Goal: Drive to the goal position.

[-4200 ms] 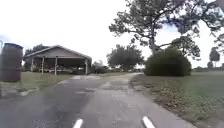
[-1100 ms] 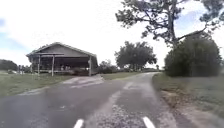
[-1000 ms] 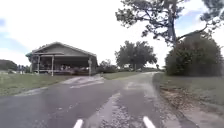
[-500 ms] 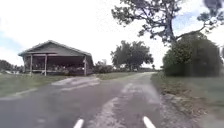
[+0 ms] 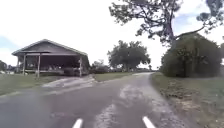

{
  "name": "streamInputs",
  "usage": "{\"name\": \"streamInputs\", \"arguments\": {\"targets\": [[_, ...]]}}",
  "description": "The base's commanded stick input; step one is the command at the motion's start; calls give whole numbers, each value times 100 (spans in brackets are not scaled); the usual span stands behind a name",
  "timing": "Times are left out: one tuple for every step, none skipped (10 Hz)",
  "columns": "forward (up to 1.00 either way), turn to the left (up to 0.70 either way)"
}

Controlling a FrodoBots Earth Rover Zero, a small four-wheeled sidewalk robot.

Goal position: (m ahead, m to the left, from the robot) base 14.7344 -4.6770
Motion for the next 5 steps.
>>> {"name": "streamInputs", "arguments": {"targets": [[70,-35],[70,-31],[70,-25],[70,-19],[70,-13]]}}
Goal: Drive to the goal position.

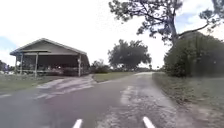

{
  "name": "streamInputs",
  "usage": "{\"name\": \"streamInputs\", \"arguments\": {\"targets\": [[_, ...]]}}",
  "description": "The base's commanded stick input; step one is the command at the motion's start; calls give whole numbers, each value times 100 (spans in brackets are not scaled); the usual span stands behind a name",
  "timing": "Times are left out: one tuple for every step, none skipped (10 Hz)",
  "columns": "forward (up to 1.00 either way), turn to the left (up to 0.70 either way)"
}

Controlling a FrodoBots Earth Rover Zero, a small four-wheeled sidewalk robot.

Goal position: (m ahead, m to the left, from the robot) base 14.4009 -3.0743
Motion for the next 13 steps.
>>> {"name": "streamInputs", "arguments": {"targets": [[70,-8],[70,0],[70,0],[70,-2],[70,-13],[70,-31],[70,-35],[70,-35],[70,0],[70,0],[70,0],[70,0],[70,0]]}}
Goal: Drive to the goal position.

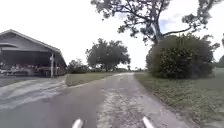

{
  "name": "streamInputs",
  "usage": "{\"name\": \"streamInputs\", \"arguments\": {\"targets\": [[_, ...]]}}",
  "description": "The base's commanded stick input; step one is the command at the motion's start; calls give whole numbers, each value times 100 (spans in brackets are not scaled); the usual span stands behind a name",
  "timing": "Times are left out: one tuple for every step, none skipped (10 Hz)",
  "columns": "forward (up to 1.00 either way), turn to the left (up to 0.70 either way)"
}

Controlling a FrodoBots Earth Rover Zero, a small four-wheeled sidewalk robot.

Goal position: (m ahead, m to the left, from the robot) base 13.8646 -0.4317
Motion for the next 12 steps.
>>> {"name": "streamInputs", "arguments": {"targets": [[70,0],[70,0],[70,0],[70,0],[70,0],[70,0],[70,0],[70,0],[70,0],[70,0],[70,0],[70,0]]}}
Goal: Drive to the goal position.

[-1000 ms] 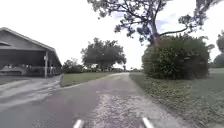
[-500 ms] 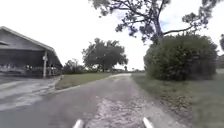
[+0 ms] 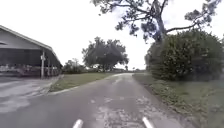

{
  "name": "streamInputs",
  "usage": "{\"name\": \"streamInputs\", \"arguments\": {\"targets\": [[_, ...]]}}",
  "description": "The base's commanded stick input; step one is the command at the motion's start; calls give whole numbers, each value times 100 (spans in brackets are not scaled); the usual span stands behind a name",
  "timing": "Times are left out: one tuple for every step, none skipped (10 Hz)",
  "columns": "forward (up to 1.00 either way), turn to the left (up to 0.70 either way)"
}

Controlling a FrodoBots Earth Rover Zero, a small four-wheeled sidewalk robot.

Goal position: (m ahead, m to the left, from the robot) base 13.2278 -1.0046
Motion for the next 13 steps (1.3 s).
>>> {"name": "streamInputs", "arguments": {"targets": [[70,0],[70,0],[70,0],[70,0],[70,0],[70,0],[70,0],[70,0],[70,0],[70,0],[70,0],[70,0],[70,0]]}}
